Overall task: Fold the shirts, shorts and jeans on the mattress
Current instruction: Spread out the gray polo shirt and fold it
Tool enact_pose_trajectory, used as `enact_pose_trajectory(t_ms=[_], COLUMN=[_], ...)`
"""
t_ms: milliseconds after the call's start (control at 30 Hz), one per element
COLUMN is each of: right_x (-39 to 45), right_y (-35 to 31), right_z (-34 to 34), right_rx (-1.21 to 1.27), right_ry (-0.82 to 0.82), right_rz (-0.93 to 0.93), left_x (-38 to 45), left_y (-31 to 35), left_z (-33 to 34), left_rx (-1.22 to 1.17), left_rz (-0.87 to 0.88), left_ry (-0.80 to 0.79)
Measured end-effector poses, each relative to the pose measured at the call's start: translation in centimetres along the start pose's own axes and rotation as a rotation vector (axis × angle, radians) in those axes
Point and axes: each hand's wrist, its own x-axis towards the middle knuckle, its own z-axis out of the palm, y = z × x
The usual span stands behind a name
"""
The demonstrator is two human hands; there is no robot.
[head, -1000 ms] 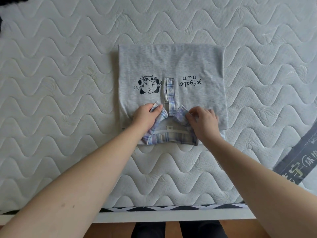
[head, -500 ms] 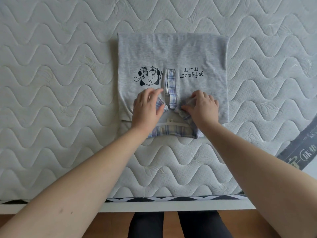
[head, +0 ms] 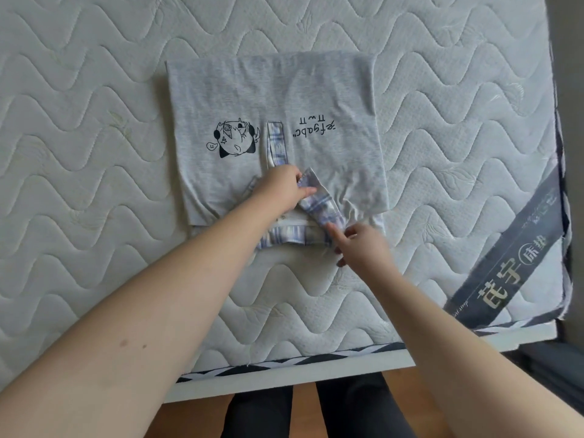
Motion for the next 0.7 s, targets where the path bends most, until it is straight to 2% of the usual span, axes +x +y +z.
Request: enact_pose_trajectory(t_ms=[133,333,400,467,533,600,700], right_x=[0.2,-0.3,-0.5,-0.8,-1.0,-0.8,-0.1], right_y=[0.4,0.6,0.2,0.0,0.2,0.4,0.8], right_z=[-0.1,-0.6,-0.9,-1.0,-0.9,-0.5,0.0], right_rx=[0.456,0.652,0.618,0.451,0.266,0.196,0.283], right_ry=[-0.054,-0.122,-0.071,0.055,0.159,0.173,0.098], right_rz=[0.149,0.191,0.142,0.041,-0.054,-0.077,-0.001], left_x=[0.5,1.0,1.1,1.0,0.7,-0.1,-2.4], left_y=[0.2,-0.1,0.1,0.2,0.2,-0.3,-2.0], left_z=[-1.3,-2.0,-1.6,-0.8,-0.1,0.2,0.3], left_rx=[0.051,0.055,0.12,0.172,0.1,-0.032,-0.16], left_rz=[0.092,0.135,0.138,0.152,0.184,0.21,0.209], left_ry=[-0.046,-0.066,-0.026,0.031,0.106,0.233,0.485])
